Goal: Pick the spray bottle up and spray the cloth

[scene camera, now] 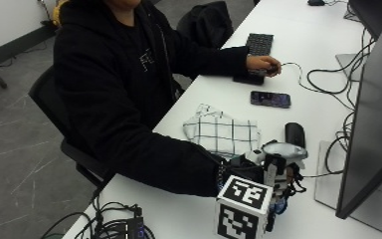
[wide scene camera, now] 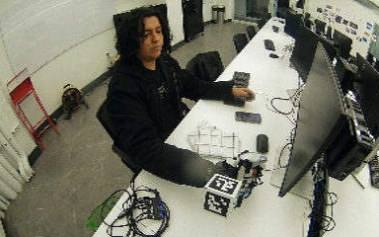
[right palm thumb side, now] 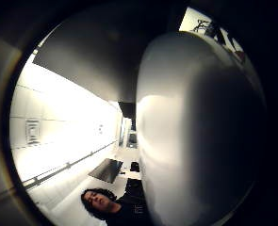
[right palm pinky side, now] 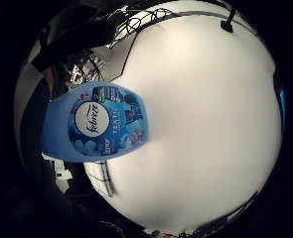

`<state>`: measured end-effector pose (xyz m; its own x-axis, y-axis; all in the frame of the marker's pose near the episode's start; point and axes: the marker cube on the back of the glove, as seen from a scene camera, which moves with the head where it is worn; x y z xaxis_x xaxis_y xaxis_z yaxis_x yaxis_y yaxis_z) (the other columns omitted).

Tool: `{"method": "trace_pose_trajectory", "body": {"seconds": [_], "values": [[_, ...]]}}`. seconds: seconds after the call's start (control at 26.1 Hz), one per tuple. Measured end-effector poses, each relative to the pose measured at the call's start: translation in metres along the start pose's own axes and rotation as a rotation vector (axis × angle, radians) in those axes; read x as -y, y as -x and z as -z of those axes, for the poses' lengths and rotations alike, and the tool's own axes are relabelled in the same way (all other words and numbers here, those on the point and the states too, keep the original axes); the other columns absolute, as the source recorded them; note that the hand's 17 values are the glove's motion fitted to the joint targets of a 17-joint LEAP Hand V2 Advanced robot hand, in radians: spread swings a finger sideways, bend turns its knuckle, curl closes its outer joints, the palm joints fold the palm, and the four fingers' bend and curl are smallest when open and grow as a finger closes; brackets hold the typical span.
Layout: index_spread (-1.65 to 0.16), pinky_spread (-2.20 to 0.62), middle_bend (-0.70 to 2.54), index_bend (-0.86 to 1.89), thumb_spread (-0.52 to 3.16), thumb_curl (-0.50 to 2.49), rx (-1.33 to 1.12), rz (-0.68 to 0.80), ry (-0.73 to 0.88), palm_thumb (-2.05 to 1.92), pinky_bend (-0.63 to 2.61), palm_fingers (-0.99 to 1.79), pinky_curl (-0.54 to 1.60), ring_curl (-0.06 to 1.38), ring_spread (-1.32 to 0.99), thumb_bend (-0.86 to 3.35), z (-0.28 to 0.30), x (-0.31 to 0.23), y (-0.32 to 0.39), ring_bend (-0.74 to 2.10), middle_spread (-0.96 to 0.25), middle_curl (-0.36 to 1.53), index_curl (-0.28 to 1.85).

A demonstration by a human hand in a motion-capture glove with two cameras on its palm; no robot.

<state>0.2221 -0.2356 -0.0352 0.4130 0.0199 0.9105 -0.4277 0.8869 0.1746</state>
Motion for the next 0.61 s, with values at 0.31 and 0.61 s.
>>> {"method": "trace_pose_trajectory", "body": {"seconds": [0.31, 0.61], "values": [[-0.32, -0.21, 0.36, 0.17, 0.73, 0.45, 0.149, -0.007, -0.025, 0.90, 0.36, 1.29, 0.37, 0.37, -0.26, 0.00, -0.012, 0.009, 0.004, 0.46, -0.24, 0.42, 0.31], [-0.31, -0.30, 0.50, 0.21, 0.51, 0.54, 0.094, 0.077, -0.362, 0.96, 0.40, 1.49, 0.40, 0.44, -0.25, -0.02, -0.017, 0.017, 0.004, 0.64, -0.23, 0.49, 0.36]]}}
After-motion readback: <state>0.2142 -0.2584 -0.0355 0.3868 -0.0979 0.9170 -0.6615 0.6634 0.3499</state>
